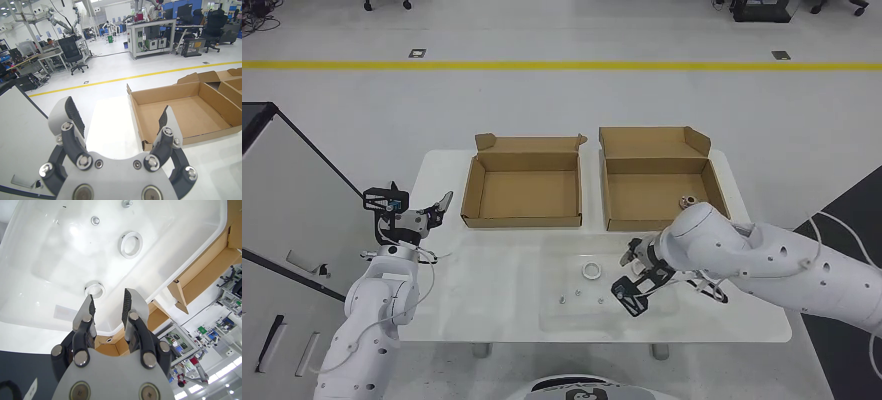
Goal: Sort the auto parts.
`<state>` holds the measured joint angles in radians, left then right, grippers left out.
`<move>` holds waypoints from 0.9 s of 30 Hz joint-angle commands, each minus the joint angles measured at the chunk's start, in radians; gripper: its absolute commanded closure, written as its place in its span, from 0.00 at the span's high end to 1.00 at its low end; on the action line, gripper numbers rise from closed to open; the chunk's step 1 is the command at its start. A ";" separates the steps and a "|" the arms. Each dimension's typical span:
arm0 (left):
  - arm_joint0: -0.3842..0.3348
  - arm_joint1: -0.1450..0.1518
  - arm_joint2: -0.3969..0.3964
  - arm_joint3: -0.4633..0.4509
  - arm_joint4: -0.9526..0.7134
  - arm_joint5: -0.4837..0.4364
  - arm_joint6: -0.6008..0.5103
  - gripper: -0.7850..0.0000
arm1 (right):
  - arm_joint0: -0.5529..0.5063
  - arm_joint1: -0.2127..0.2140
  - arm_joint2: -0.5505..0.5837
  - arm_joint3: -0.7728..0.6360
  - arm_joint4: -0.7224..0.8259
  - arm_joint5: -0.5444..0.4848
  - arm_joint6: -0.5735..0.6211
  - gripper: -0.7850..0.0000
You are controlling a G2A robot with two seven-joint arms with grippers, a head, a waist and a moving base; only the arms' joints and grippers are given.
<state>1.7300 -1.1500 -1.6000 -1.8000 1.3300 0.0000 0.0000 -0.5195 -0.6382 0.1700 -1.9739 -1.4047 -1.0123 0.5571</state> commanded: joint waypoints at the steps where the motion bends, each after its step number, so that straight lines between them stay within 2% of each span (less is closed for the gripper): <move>1: 0.000 0.000 0.000 0.000 0.000 0.000 0.000 1.00 | -0.005 -0.003 0.000 0.010 0.029 0.000 0.025 0.44; 13: 0.000 0.000 0.000 0.000 0.000 0.000 0.000 1.00 | -0.025 -0.064 0.000 0.069 0.198 0.000 0.251 0.41; 27: 0.000 0.000 0.000 0.000 0.000 0.000 0.000 1.00 | -0.051 -0.131 0.000 0.187 0.173 0.000 0.251 0.40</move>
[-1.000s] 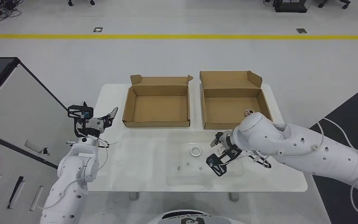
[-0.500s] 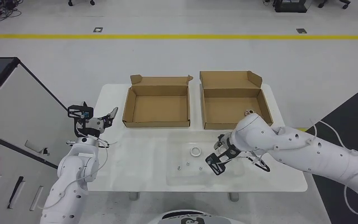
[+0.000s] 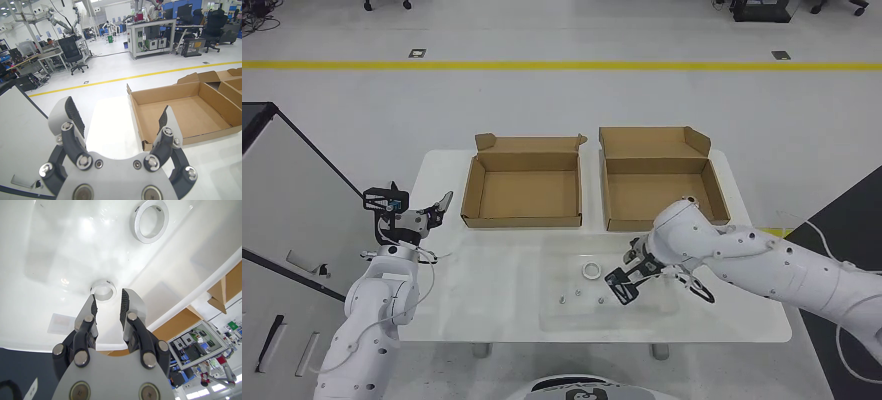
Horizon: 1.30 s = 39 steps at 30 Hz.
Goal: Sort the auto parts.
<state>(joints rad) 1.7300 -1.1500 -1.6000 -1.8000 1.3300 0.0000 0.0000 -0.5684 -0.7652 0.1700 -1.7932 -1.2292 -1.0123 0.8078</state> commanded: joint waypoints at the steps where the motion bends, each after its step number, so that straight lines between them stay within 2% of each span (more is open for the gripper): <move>1: 0.000 0.000 0.000 0.000 0.000 0.000 0.000 1.00 | -0.005 -0.008 0.000 0.010 -0.007 0.000 0.000 0.40; 39: 0.000 0.000 0.000 0.000 0.000 0.000 0.000 1.00 | -0.043 -0.076 0.000 0.117 -0.087 0.000 0.000 0.40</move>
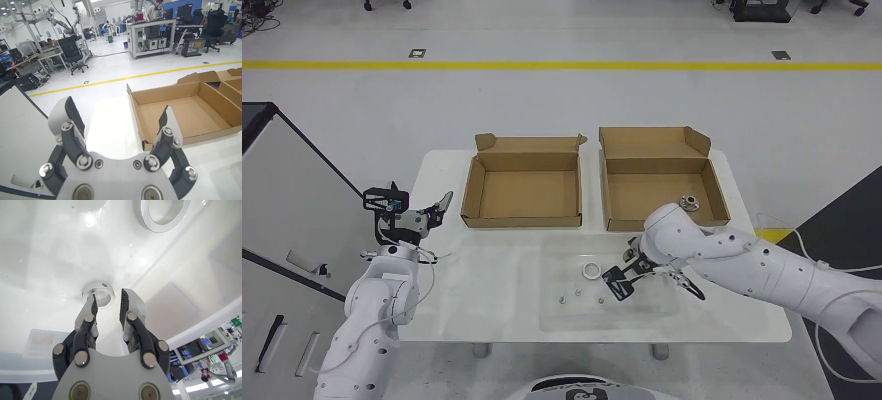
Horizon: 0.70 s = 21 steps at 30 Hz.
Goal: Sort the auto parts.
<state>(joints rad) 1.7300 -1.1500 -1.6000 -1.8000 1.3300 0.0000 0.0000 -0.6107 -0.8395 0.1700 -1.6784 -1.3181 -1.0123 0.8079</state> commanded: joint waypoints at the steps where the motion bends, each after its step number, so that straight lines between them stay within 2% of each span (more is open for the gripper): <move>1: 0.000 0.000 0.000 0.000 0.000 0.000 0.000 1.00 | -0.001 -0.004 0.000 0.004 0.003 0.000 0.000 0.40; 21: 0.000 0.000 0.000 0.000 0.000 0.000 0.000 1.00 | -0.020 -0.031 0.000 -0.026 0.046 0.000 0.000 0.40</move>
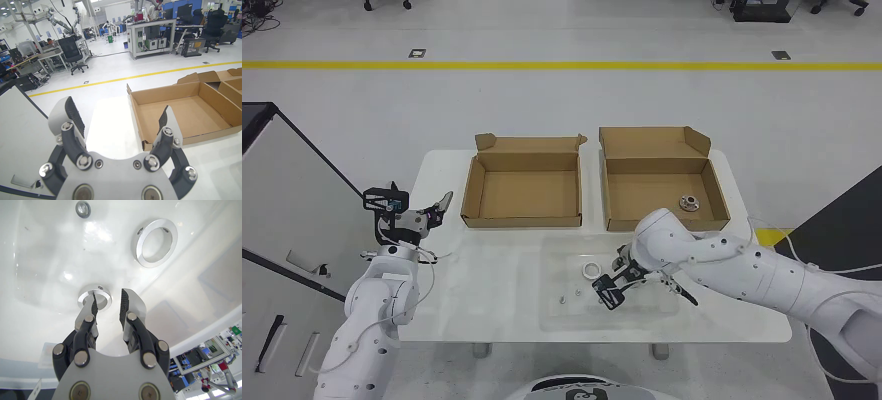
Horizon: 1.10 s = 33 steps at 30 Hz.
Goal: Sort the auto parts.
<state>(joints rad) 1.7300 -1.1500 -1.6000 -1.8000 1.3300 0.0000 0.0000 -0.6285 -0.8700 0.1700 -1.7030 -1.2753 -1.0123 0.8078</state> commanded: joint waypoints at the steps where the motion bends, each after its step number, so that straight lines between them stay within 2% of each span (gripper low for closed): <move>1: 0.000 0.000 0.000 0.000 0.000 0.000 0.000 1.00 | -0.003 -0.001 0.000 0.000 0.002 0.000 0.000 0.40; 18: 0.000 0.000 0.000 0.000 0.000 0.000 0.000 1.00 | 0.006 0.001 0.000 0.028 0.040 0.000 0.000 0.34; 30: 0.000 0.000 0.000 0.000 0.000 0.000 0.000 1.00 | -0.006 -0.014 0.000 0.066 0.041 0.000 0.000 0.35; 33: 0.000 0.000 0.000 0.000 0.000 0.000 0.000 1.00 | -0.007 -0.019 0.000 0.073 0.044 0.000 0.000 0.31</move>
<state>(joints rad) 1.7300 -1.1500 -1.6000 -1.8000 1.3300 0.0000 0.0000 -0.6350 -0.8872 0.1700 -1.6317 -1.2327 -1.0123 0.8079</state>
